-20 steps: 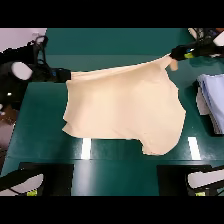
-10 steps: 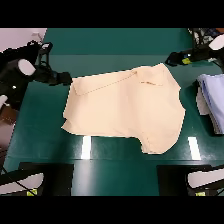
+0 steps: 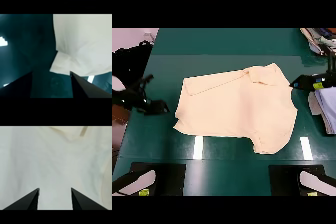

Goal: Fold the shirts.

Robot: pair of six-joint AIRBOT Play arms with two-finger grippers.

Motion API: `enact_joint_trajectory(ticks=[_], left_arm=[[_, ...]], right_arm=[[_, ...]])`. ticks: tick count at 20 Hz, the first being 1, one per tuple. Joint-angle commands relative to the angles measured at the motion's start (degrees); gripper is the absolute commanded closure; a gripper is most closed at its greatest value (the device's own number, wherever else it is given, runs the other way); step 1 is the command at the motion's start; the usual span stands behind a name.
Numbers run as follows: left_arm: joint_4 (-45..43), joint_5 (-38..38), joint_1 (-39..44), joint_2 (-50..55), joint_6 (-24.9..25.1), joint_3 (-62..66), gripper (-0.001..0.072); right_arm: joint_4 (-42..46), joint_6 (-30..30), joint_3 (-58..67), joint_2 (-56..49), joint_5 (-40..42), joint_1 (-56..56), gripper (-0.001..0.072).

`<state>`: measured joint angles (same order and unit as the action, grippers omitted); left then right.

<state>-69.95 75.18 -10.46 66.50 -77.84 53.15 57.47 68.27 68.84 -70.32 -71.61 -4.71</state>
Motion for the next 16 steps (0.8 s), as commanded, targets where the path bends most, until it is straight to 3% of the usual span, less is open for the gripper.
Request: enact_joint_trajectory(ticks=[1, 6, 14, 15, 16], left_arm=[[7.5, -2.4, -1.0, -1.2, 1.5, -11.2, 0.0172], [11.5, -7.5, -1.0, -1.2, 1.3, -18.5, 0.0172], [15.5, -15.5, -1.0, -1.2, -0.4, -18.9, 0.0176], [16.1, -15.6, -1.0, -1.2, -0.3, -18.9, 0.0364], [16.9, -15.6, -1.0, -1.2, 0.4, -18.9, 0.0601]], right_arm=[[-2.4, -0.7, -7.6, 6.7, 0.1, -1.1, 0.0265], [-2.4, -0.7, -9.0, 11.0, 0.0, -1.1, 0.0265], [-2.4, -0.6, -9.0, 12.4, -1.6, -1.1, 0.0265], [-2.3, -0.5, -9.0, 12.4, -1.7, -1.1, 0.0265], [-2.3, -0.2, -9.0, 12.4, -1.7, -1.1, 0.0265]])
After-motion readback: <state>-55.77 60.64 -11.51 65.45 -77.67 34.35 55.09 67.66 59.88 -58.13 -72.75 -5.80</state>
